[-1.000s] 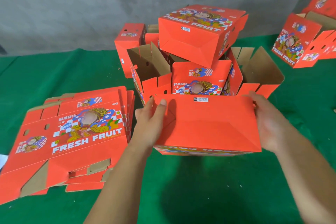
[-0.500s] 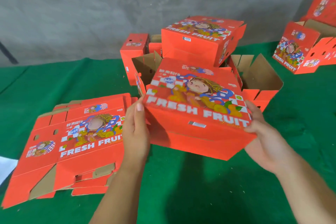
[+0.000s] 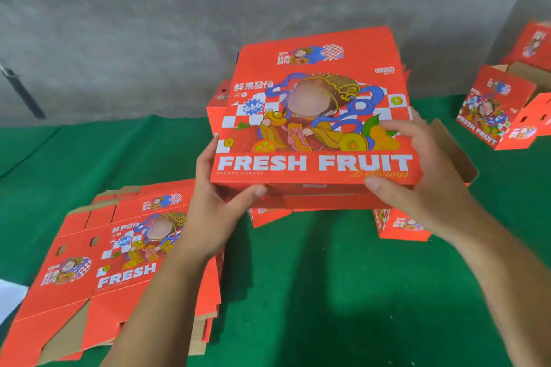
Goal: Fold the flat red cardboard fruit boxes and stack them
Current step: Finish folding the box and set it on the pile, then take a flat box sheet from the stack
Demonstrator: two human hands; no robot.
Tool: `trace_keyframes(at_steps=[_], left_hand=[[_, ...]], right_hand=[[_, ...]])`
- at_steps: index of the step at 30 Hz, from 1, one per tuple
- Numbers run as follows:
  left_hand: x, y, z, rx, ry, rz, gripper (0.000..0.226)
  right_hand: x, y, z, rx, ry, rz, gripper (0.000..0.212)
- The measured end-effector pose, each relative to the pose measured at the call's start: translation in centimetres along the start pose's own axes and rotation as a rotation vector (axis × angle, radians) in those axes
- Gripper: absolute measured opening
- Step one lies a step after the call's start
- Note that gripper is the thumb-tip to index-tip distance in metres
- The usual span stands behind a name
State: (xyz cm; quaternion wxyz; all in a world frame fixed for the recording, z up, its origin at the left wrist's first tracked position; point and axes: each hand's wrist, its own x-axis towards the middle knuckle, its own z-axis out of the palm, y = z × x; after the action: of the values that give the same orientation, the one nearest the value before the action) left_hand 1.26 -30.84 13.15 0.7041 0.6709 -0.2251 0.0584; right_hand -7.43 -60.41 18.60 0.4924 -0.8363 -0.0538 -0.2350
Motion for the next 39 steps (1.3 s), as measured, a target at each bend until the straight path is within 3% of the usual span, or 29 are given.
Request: trace_keyframes(at_steps=[4,6,8,11,15,19,23,27,32,35,39], left_hand=[[6.9,2.7,1.2,0.025,0.045,0.171,0.088],[10.8,3.5,2.7,0.131,0.188,0.268,0.069],[14.6,3.9,4.3,0.374,0.354,0.231,0.048],[18.4,3.6,6.3,0.721,0.118,0.019,0.051],[18.6,2.4,7.5,0.613,0.008,-0.068,0.056],[15.1,-1.2,8.6,0.462,-0.083,-0.153,0.036],[9.7,-5.1,9.1,0.338,-0.134,-0.311,0.033],[4.8,-7.7,8.6,0.273,-0.052,-0.364,0.034],[-0.3,-10.4,4.7,0.205,0.093,-0.465,0.038],[-3.2,-13.3,1.3,0.546,0.215,-0.487,0.038],[-6.4,-16.5,-2.2,1.138,0.058,-0.886,0.085]], right_hand=[[6.5,-1.6,-3.2,-0.078,0.023,-0.175,0.074],[10.0,-1.5,-4.5,-0.119,0.065,-0.220,0.074],[13.4,-0.7,-4.9,-0.220,0.133,-0.168,0.072],[16.7,1.5,-4.2,-0.415,0.215,0.067,0.063],[16.3,4.0,-2.8,-0.293,0.250,0.211,0.067],[12.4,6.3,1.1,-0.270,0.286,0.217,0.065],[8.5,7.6,7.2,-0.138,0.062,0.290,0.061],[4.7,7.9,13.5,-0.079,-0.181,0.338,0.057],[1.1,8.2,19.4,0.043,-0.321,0.549,0.054],[-1.3,8.6,22.8,0.168,-0.421,0.729,0.055],[-3.5,9.1,26.6,0.276,-0.491,1.007,0.054]])
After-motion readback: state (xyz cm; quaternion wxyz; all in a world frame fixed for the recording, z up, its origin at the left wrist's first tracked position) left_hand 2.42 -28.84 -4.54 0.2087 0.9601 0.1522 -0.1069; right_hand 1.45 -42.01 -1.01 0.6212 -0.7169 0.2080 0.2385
